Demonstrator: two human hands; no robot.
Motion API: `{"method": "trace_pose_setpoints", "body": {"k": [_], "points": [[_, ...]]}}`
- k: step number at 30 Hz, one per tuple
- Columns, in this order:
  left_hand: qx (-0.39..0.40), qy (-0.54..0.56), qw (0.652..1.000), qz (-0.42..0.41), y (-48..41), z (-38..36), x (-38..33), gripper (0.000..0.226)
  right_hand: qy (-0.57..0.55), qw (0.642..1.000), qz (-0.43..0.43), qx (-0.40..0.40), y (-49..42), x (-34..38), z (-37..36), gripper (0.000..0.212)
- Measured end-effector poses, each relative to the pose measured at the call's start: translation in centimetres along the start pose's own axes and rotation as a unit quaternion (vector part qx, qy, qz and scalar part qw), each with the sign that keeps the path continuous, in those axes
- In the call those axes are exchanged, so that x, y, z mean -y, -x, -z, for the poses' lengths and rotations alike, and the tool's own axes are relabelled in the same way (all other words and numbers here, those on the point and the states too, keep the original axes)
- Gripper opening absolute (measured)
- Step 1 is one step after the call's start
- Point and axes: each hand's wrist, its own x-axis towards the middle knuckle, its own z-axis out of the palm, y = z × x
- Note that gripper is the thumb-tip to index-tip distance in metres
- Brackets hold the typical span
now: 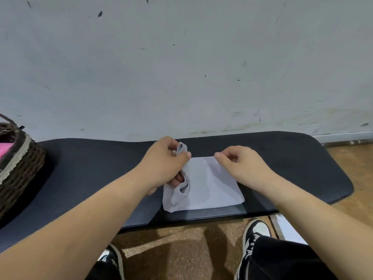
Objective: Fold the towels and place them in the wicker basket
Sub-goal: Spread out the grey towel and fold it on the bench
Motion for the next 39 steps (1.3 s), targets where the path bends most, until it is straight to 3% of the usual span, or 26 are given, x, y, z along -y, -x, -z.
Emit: {"method": "trace_pose_setpoints", "body": {"k": [3, 7, 14, 17, 19, 22, 25, 29, 31, 34, 37, 39], "points": [[0.031, -0.011, 0.999, 0.006, -0.9, -3.9, -1.2, 0.025, -0.099, 0.994, -0.047, 0.017, 0.3, -0.5, 0.5, 0.043], [0.043, -0.053, 0.998, -0.008, -1.9, -7.5, -1.1, 0.025, -0.212, 0.968, -0.116, 0.073, 0.6, -1.1, 0.7, 0.037], [0.114, -0.031, 0.993, 0.0, -1.7, -9.0, -0.6, 0.026, -0.286, 0.929, -0.199, 0.127, 0.3, -2.1, 0.5, 0.026], [0.152, -0.08, 0.984, -0.054, -1.3, -7.7, -0.4, 0.025, -0.235, 0.949, -0.171, 0.123, 0.4, -1.9, 0.1, 0.039], [0.12, -0.204, 0.961, -0.145, -1.1, -6.5, 0.3, 0.031, -0.184, 0.968, -0.142, 0.093, 0.4, -1.8, -0.7, 0.039], [0.073, -0.378, 0.886, -0.259, -1.1, -4.9, 1.3, 0.05, -0.091, 0.989, -0.105, 0.049, -0.2, -2.1, -1.3, 0.026], [0.127, -0.453, 0.845, -0.253, -0.9, -4.7, 2.4, 0.071, -0.066, 0.991, -0.116, 0.027, -1.0, -2.7, -1.0, 0.021], [0.175, -0.542, 0.794, -0.213, -0.4, -6.0, 3.9, 0.075, -0.004, 0.989, -0.143, 0.04, -1.2, -3.5, -0.9, 0.019], [0.169, -0.544, 0.794, -0.213, -0.7, -6.2, 4.1, 0.076, 0.048, 0.991, -0.123, 0.019, -1.1, -3.4, -0.2, 0.027], [0.179, -0.526, 0.803, -0.217, -1.1, -5.6, 4.1, 0.077, 0.074, 0.997, -0.024, -0.001, -0.7, -2.8, 1.3, 0.062], [0.166, -0.449, 0.849, -0.223, -1.2, -4.9, 3.9, 0.073, 0.094, 0.988, 0.08, 0.091, 0.3, -2.3, 1.7, 0.087], [0.112, -0.396, 0.888, -0.205, -1.4, -4.2, 3.6, 0.059, 0.123, 0.973, 0.083, 0.175, 1.0, -2.7, 1.2, 0.094]]}}
